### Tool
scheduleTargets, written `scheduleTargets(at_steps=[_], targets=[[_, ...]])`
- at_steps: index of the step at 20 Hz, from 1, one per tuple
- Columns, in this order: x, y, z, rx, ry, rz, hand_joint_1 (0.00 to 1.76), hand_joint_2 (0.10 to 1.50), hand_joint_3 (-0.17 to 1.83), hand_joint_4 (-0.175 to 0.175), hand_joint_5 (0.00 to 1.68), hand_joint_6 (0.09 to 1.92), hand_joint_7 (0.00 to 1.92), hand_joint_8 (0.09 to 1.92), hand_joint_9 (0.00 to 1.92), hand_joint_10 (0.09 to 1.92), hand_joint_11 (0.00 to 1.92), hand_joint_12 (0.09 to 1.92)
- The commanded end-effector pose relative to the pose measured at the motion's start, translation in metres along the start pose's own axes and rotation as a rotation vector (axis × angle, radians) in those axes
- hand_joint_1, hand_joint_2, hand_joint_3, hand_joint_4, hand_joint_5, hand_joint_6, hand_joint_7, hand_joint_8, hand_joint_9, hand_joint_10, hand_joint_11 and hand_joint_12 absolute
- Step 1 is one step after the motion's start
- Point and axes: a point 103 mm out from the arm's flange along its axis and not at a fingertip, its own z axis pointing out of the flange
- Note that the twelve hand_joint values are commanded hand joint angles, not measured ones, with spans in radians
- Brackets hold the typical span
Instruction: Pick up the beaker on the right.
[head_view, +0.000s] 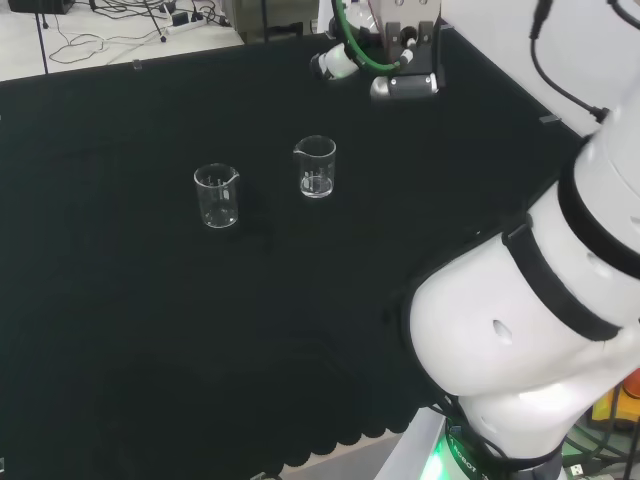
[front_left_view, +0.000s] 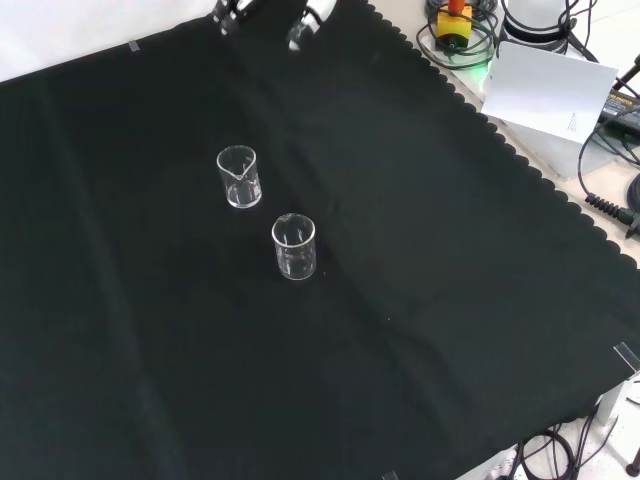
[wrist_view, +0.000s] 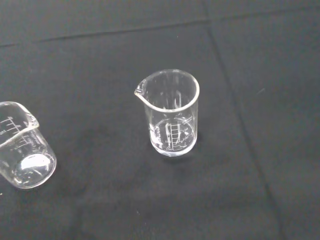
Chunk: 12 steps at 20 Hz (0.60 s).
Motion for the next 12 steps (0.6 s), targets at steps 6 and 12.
scheduleTargets(at_steps=[6,12], targets=[[-0.028,0.09,0.037,0.011,0.086,-0.048,0.61,0.9,0.2,-0.004,0.23,0.09,0.07,0.53,0.23,0.68,0.0,1.37],[-0.035,0.113,0.059,0.018,0.154,-0.049,0.66,0.85,0.2,-0.005,0.21,0.09,0.07,0.53,0.24,0.69,0.0,1.38]])
